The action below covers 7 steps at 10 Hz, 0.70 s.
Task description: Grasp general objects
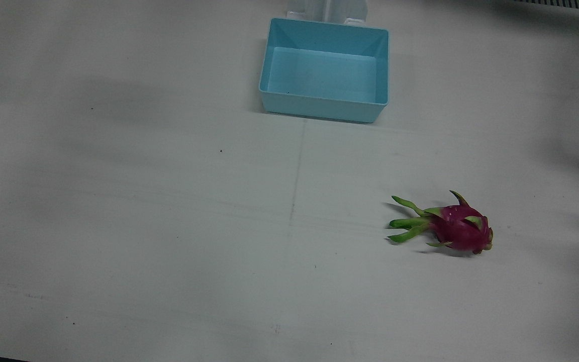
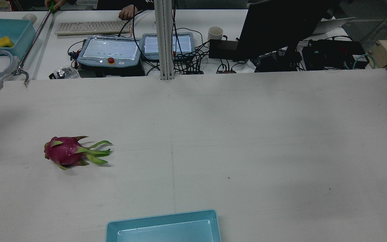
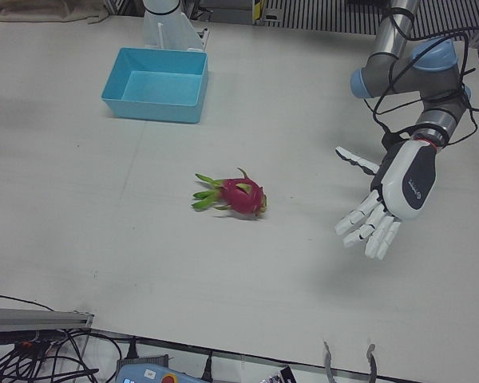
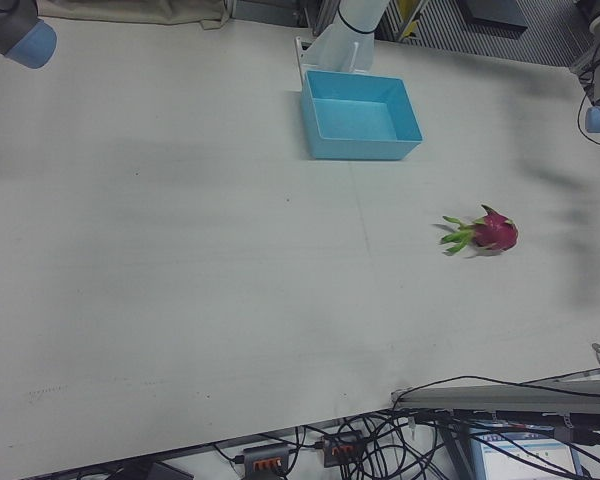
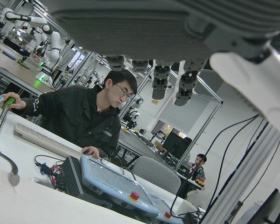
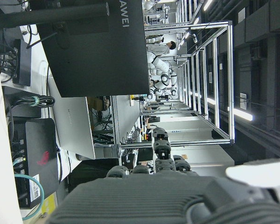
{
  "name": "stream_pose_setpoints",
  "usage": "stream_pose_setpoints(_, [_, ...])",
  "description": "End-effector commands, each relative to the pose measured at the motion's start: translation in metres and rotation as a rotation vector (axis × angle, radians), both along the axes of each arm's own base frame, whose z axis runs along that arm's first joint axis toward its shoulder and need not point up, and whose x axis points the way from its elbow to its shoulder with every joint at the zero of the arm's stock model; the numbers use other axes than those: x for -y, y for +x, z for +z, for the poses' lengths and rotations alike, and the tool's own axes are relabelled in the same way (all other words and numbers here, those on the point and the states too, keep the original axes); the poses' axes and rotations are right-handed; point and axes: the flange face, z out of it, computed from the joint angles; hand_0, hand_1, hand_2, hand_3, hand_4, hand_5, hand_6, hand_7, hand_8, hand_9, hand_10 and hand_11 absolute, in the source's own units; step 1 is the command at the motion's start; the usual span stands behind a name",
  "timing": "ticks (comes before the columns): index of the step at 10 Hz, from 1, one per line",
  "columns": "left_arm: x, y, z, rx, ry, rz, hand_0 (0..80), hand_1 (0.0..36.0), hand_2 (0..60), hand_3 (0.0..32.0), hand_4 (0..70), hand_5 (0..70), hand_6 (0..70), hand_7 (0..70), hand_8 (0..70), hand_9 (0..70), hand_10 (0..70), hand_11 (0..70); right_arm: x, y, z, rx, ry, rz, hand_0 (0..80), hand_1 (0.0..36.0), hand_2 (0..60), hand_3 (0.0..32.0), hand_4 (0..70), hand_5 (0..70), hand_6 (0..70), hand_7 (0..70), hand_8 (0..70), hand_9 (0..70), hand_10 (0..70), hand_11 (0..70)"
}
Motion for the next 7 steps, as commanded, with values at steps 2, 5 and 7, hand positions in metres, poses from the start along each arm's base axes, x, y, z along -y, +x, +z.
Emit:
stream_pose_setpoints(2, [0.010,0.084,-0.078,0.299,0.077,0.083,51.2,17.3,9.2,0.0,8.7,8.6,6.6,19.2,2.0,2.4,0.0,0.4,0.000,0.000,0.000,0.001,0.000,0.000,0.0,0.0,0.0,0.0,0.0,0.0,0.0,0.0,0.0,0.0,0.0,0.0])
stream_pose_setpoints(5, [0.016,0.136,-0.098,0.419,0.126,0.093,52.1,20.8,11.5,0.6,0.0,2.8,0.0,13.8,0.3,1.3,0.0,0.0,0.000,0.000,0.000,0.001,0.000,0.000,0.0,0.0,0.0,0.0,0.0,0.0,0.0,0.0,0.0,0.0,0.0,0.0])
stream_pose_setpoints(7, [0.009,0.157,-0.098,0.486,0.170,0.101,56.0,27.8,22.1,17.0,0.0,0.1,0.0,10.6,0.3,0.7,0.0,0.0,0.000,0.000,0.000,0.001,0.000,0.000,0.0,0.0,0.0,0.0,0.0,0.0,0.0,0.0,0.0,0.0,0.0,0.0])
